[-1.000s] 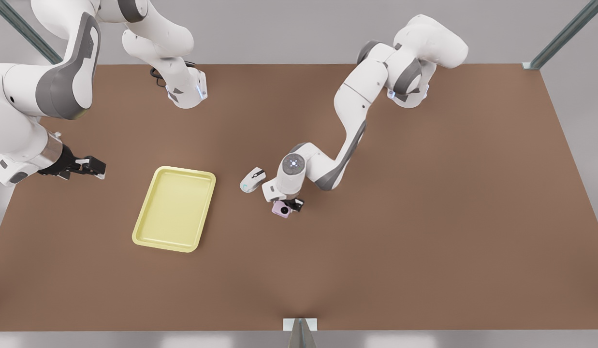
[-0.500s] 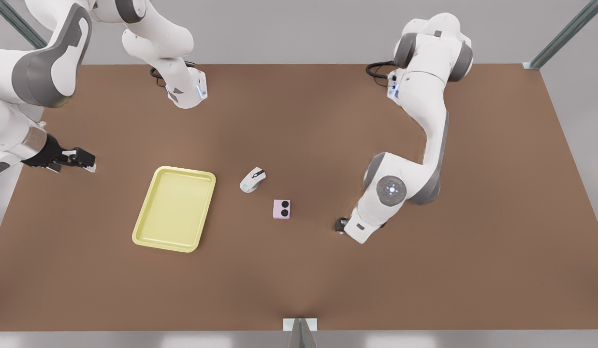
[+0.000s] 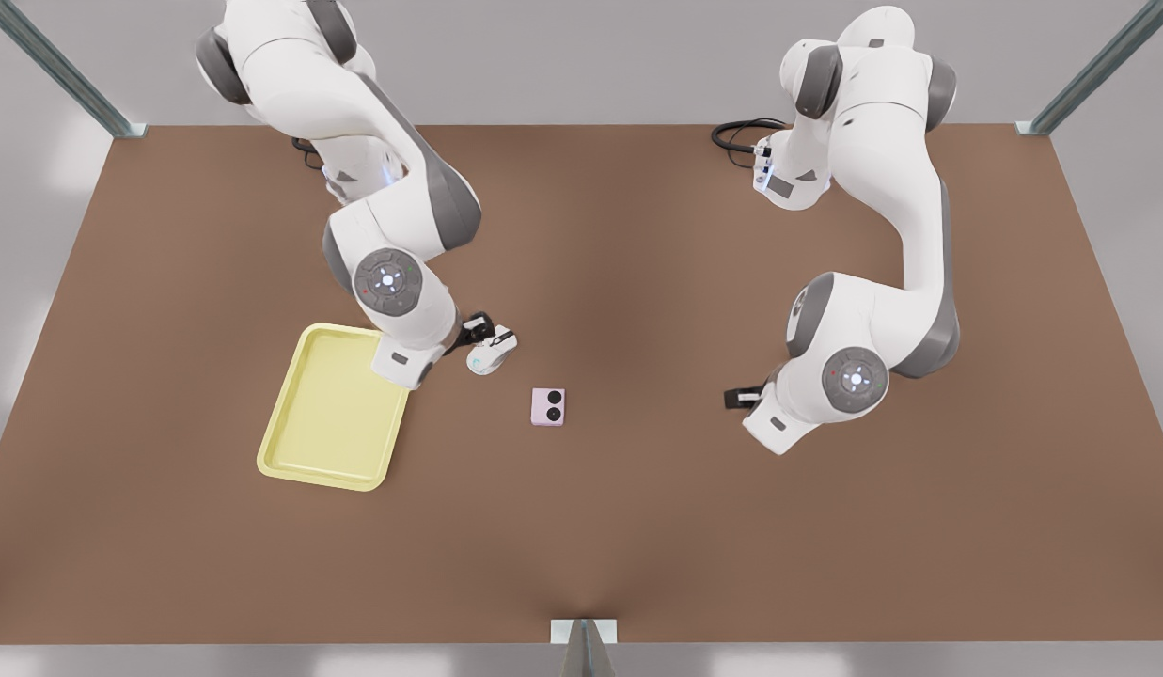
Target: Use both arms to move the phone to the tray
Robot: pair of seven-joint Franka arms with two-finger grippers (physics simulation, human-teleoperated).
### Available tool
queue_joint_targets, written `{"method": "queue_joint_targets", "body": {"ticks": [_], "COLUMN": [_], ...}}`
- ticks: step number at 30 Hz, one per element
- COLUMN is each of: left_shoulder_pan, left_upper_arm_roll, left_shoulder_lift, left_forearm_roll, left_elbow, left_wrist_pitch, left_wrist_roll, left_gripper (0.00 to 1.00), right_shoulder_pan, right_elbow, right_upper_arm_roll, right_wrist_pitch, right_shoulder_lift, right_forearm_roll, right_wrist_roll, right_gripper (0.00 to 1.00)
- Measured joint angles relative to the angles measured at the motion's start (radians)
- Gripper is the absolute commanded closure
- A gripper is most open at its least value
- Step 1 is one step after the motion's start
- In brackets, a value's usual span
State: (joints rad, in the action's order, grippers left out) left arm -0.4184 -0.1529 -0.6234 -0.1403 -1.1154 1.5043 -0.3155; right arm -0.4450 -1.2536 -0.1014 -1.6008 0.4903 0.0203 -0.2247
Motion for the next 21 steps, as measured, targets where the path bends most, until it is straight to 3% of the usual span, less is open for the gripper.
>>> {"method": "queue_joint_targets", "body": {"ticks": [9,12,21], "left_shoulder_pan": [0.001,0.001,0.003], "left_upper_arm_roll": [0.000,0.000,-0.006], "left_shoulder_lift": [-0.006,-0.006,-0.003], "left_forearm_roll": [-0.003,-0.003,-0.003], "left_elbow": [0.000,0.000,0.000], "left_wrist_pitch": [-0.018,-0.019,-0.018], "left_wrist_roll": [0.045,0.056,0.080], "left_gripper": [0.00,0.00,0.00], "right_shoulder_pan": [-0.099,-0.122,-0.119], "right_elbow": [-0.001,-0.008,-0.120], "right_upper_arm_roll": [-0.010,-0.050,-0.105], "right_wrist_pitch": [-0.249,-0.318,-0.591], "right_shoulder_lift": [0.226,0.290,0.375], "right_forearm_roll": [-0.107,-0.169,-0.222], "right_wrist_roll": [-0.375,-0.484,-0.694], "right_gripper": [0.00,0.00,0.00]}}
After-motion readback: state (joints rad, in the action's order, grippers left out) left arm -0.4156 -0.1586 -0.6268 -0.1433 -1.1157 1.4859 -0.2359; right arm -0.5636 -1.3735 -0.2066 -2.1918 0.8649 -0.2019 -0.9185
